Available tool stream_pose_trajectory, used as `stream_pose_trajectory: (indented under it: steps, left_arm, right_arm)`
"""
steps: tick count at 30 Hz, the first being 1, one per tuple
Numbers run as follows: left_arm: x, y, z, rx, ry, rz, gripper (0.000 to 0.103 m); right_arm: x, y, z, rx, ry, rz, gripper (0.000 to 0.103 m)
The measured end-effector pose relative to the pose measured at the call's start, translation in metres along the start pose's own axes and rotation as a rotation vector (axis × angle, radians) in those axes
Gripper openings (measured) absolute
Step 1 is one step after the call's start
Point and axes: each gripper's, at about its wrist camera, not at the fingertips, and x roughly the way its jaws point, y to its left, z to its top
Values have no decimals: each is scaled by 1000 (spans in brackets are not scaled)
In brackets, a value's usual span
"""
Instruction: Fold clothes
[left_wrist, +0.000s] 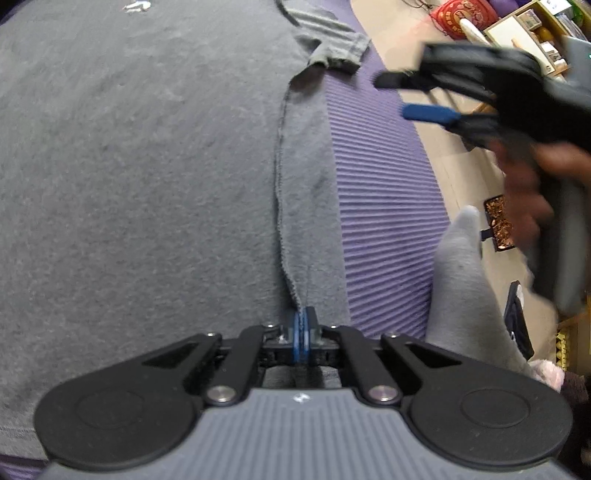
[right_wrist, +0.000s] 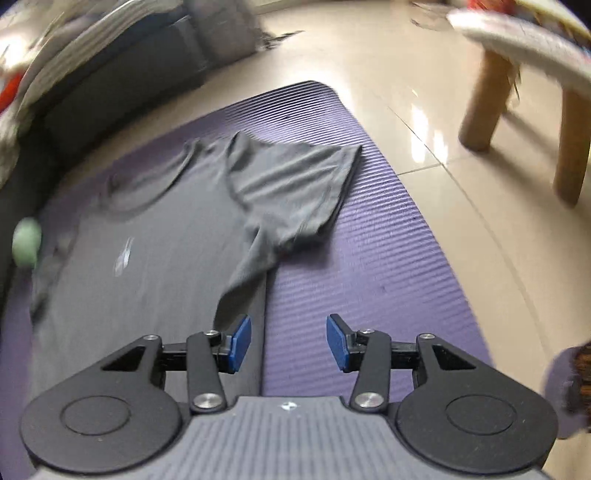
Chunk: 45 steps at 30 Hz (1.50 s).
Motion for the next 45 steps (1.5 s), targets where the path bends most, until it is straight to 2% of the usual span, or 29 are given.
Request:
stream_pose_trajectory:
  steps: [2, 5, 9, 14, 15, 16, 18, 21, 24, 27, 30, 33, 35, 39, 42, 45]
  left_arm:
    - [-3, -3, -1, 20, -6, -16, 1]
    - [-3, -3, -2, 39, -6, -38, 1]
    - [3, 1, 0, 48, 12, -70, 2]
    - [12, 9, 3, 29, 32, -135, 5]
    - [13, 8, 3, 30, 30, -138, 5]
    - [14, 7, 3, 31, 28, -140, 5]
    - [13, 8, 2, 43, 24, -128, 3]
    - [9, 5, 2, 70, 23, -110, 1]
    - [-1, 3, 1, 86, 15, -98, 0]
    - [-10, 2, 0, 98, 11, -88, 0]
    - [-19, 2, -1, 112, 6, -89, 0]
    - [-24, 4, -5, 125, 12, -85, 0]
    - [-26, 5, -7, 130, 15, -74, 0]
    - [-29, 12, -12, 121, 35, -53, 1]
    - [-30, 14, -15, 117, 52, -44, 1]
    - [-30, 16, -16, 114, 67, -49, 1]
  right_arm:
    - [22, -10, 11, 130, -16, 31, 46]
    - [43, -13, 15, 229, -45, 31, 46]
    - [65, -12, 18, 283, -77, 21, 46]
    - [75, -6, 16, 296, -181, 13, 45]
    - [72, -6, 16, 295, -190, 15, 43]
    - [72, -6, 16, 292, -204, 18, 29]
    - [75, -7, 17, 293, -217, 27, 9]
    - [79, -11, 19, 326, -254, 44, 7]
    - [72, -3, 26, 304, -317, 55, 6]
    - [61, 13, 38, 255, -370, 91, 6]
    - [50, 45, 52, 88, -408, 119, 6]
    - [50, 69, 54, -35, -397, 123, 6]
    - [53, 97, 54, -185, -391, 107, 6]
    - [65, 138, 40, -423, -350, 110, 5]
    - [72, 162, 22, -592, -300, 164, 5]
    - [82, 177, 3, -721, -192, 210, 7]
